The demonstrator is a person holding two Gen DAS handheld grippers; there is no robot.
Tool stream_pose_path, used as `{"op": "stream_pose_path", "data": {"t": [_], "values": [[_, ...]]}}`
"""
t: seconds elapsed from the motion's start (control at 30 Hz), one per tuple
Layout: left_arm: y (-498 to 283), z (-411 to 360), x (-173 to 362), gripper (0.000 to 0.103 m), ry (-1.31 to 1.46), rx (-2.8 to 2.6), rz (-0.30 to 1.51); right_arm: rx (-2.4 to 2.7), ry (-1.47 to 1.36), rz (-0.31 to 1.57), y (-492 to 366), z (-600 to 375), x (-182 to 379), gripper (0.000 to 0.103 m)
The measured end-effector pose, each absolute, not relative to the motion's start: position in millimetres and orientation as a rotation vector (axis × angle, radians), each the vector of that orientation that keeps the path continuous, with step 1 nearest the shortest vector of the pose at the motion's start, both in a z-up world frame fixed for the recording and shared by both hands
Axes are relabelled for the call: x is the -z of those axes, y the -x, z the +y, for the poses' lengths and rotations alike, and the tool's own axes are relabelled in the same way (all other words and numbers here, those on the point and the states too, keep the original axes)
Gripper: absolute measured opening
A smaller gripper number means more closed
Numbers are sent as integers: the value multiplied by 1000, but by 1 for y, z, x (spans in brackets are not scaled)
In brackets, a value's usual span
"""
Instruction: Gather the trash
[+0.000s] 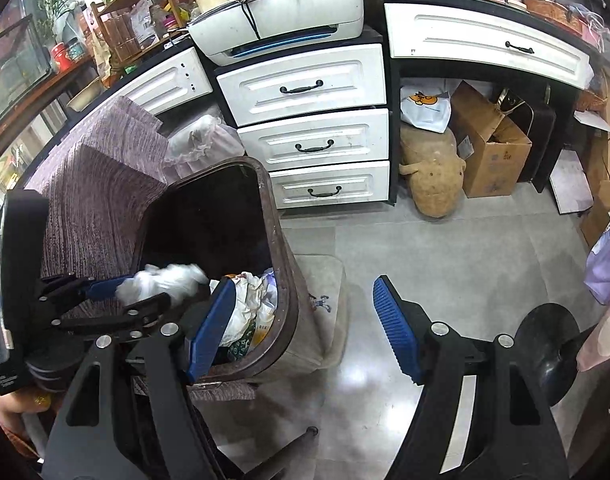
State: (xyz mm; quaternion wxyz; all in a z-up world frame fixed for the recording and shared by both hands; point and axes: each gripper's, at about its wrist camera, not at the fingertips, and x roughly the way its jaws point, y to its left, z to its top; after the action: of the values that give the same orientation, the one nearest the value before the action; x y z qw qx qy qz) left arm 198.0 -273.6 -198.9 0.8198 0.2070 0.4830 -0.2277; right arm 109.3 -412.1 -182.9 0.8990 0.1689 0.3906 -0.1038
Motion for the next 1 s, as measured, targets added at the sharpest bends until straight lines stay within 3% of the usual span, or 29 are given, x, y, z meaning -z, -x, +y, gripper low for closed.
{"op": "stream_pose_path", "data": {"t": [0.13,0.27,0.37,0.53,0.77,1.0], "values": [[-200,-275,197,80,-447,475,1013,219,-342,801,-109,-413,181,71],[-193,-272,190,84,-451,479,1002,233,-329,788,-107,-411,178,72],[-178,-265,176,87,-434,491,970,256,-326,762,-103,-412,174,85],[-151,-254,145,96,-422,527,884,274,-323,732,-99,-413,159,85],[-119,-222,97,98,-373,477,720,246,-242,552,-77,-377,101,97],[-88,-174,55,98,-329,388,562,222,-96,375,-61,-315,45,97]]}}
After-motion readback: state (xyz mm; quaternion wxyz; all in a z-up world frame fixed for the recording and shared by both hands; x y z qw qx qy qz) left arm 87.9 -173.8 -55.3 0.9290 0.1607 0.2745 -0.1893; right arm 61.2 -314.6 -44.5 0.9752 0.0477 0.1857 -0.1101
